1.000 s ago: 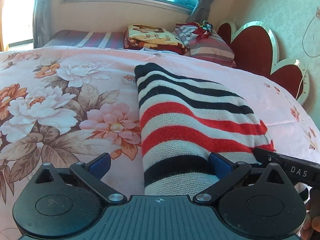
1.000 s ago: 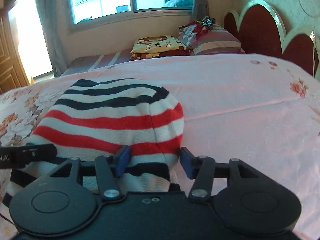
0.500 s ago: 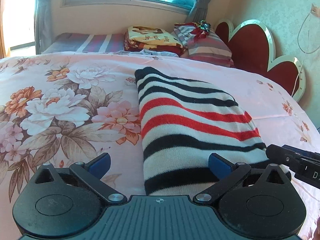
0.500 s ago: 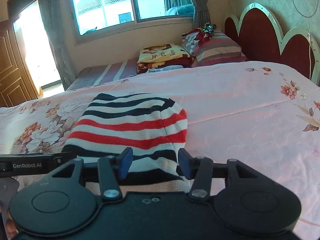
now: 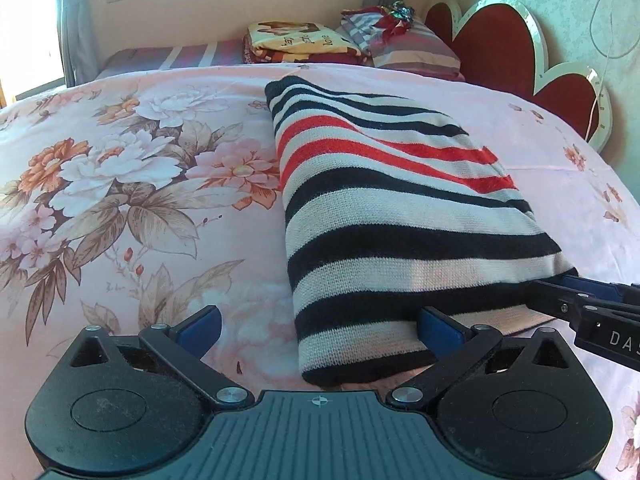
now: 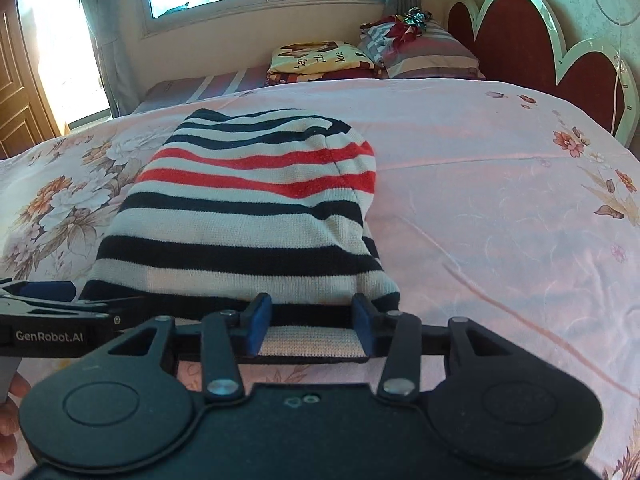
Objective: Fold small clothes
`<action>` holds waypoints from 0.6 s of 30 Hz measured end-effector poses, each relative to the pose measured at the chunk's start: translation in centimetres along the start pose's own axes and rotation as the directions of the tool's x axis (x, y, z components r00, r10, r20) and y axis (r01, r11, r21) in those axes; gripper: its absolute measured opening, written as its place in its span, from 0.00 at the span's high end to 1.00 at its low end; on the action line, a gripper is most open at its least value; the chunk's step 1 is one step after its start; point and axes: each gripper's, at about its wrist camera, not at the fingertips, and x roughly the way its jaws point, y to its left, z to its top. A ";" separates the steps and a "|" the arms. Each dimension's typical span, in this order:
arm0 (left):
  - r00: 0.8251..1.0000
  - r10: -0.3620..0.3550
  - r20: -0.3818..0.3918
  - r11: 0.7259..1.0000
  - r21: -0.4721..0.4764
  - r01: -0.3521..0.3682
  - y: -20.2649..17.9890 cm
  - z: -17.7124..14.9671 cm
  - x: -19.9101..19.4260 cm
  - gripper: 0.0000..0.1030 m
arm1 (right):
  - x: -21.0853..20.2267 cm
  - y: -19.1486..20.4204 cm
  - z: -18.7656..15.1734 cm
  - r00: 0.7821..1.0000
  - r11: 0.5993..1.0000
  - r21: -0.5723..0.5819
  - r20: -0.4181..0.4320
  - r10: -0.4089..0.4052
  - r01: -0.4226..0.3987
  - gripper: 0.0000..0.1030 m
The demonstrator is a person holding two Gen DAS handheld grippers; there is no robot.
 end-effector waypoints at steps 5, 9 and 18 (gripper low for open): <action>0.999 -0.023 0.049 1.000 0.001 0.023 0.0 -0.3 -2.3 0.00 | -3.5 -1.3 -1.1 0.999 0.999 0.038 0.033 -0.011 0.010 0.56; 0.997 -0.015 0.076 1.000 -0.023 0.017 0.1 0.6 -2.9 0.00 | -5.3 -2.0 -1.3 0.998 0.999 0.048 0.065 -0.017 0.014 0.56; 0.995 0.045 0.087 0.998 -0.045 -0.041 -1.2 5.2 0.1 0.00 | -1.4 -3.1 3.2 0.995 0.997 0.046 0.081 0.058 -0.062 0.53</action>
